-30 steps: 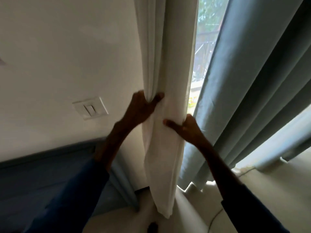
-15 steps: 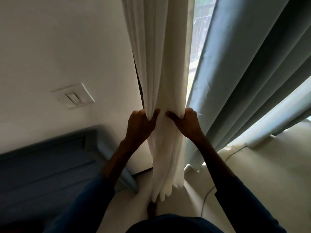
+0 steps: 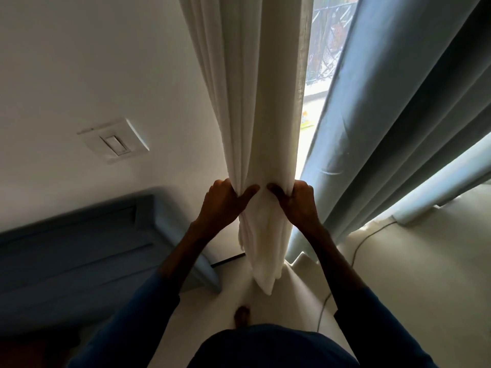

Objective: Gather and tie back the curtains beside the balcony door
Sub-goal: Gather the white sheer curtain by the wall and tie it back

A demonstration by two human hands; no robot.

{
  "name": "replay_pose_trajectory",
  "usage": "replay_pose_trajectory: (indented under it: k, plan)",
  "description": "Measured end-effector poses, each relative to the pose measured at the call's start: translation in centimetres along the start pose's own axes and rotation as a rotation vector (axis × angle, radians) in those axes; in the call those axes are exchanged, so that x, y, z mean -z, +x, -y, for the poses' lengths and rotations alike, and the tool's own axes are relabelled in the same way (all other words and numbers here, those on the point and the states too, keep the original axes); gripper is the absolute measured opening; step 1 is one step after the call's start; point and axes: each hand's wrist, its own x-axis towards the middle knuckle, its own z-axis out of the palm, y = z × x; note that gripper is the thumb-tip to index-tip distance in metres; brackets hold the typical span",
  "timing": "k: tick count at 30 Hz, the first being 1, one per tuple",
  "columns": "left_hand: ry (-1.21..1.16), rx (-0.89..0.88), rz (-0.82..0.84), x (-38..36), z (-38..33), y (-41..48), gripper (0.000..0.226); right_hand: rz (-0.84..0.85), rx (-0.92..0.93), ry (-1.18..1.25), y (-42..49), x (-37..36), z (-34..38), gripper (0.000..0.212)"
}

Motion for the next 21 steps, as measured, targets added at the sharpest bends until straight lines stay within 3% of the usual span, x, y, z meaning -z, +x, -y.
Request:
replay_pose_trajectory:
  k: [2,7,12,16,21]
  plan:
    - [-0.035,-0.004,0.032,0.4,0.3,0.3,0.078,-0.014,-0.01,0.003,0.1,0.0,-0.4,0.046]
    - [-0.028,-0.07,0.094,1.3,-0.5,0.2,0.039,-0.017,-0.02,0.017,0.5,-0.4,-1.0,0.05]
    - [-0.104,-0.099,0.096,-0.2,0.0,0.0,0.05,0.052,-0.022,0.065,0.8,-1.1,-0.9,0.043]
    - [-0.225,-0.101,0.313,-0.8,-0.3,-0.3,0.048,0.068,-0.004,0.076,0.9,-1.3,-1.2,0.045]
    - [-0.027,-0.239,0.477,-0.7,0.6,0.1,0.069,0.095,0.111,0.005,1.3,-1.2,-1.5,0.025]
